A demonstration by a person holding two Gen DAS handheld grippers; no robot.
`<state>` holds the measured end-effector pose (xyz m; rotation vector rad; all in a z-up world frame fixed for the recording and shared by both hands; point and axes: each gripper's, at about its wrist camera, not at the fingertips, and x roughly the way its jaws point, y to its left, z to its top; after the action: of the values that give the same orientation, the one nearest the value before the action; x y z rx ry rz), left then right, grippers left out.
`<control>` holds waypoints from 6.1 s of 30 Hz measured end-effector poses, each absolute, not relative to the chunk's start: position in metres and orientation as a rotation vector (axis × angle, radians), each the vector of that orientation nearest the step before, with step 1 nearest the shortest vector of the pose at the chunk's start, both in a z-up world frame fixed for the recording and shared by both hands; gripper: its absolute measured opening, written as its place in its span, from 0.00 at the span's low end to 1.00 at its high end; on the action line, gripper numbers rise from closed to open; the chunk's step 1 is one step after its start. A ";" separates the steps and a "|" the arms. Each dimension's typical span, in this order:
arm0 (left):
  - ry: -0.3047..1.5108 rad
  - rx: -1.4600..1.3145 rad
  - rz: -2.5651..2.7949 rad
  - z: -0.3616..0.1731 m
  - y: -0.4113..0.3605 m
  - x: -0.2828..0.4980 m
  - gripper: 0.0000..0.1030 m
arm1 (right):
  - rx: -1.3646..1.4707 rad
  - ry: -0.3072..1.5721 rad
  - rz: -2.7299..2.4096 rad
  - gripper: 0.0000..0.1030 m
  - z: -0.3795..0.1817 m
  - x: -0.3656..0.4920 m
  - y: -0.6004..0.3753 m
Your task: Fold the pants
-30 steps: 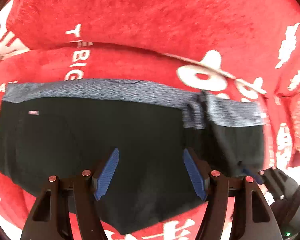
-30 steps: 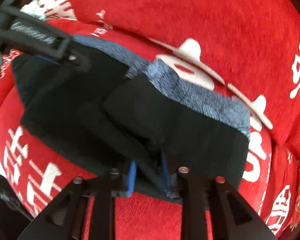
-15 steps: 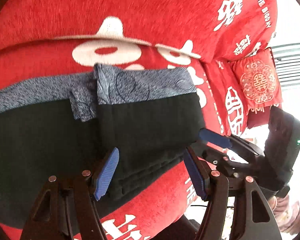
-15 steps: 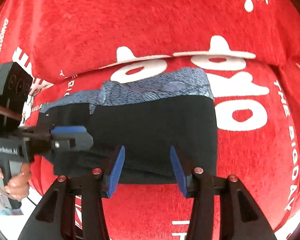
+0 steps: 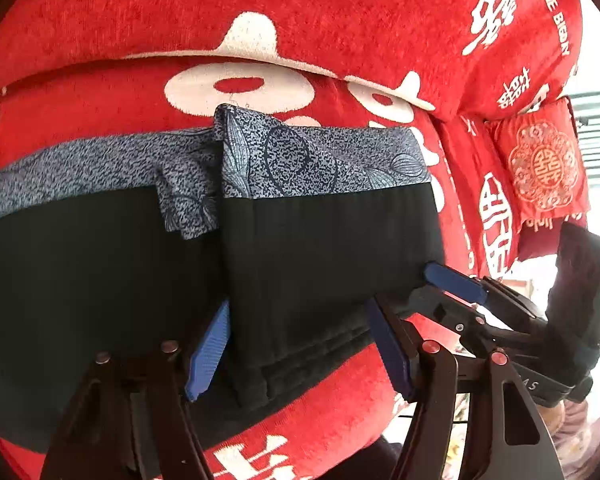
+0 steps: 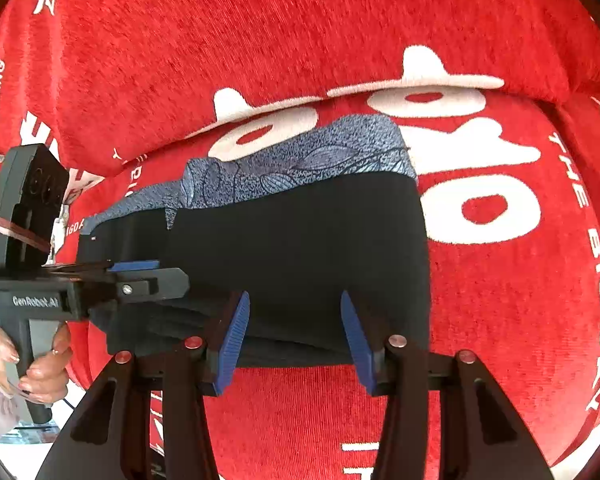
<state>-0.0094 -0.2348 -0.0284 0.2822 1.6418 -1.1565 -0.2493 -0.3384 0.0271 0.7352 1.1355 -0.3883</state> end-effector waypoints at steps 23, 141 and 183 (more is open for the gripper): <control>1.623 0.216 -1.171 -0.015 -0.217 -0.010 0.09 | 1.048 1.099 -0.185 0.14 0.004 -0.207 -0.330; 1.601 0.273 -0.442 -0.015 -0.002 0.035 1.00 | 0.552 1.542 -0.157 0.81 0.015 -0.114 -0.166; 1.591 -0.576 -0.528 -0.082 0.128 0.160 1.00 | 0.398 1.588 -0.075 0.82 -0.031 -0.036 -0.114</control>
<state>0.1599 0.1282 -0.0817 -0.5759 1.5906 -0.5280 -0.0359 -0.1135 -0.0309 0.3977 1.5879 -0.0745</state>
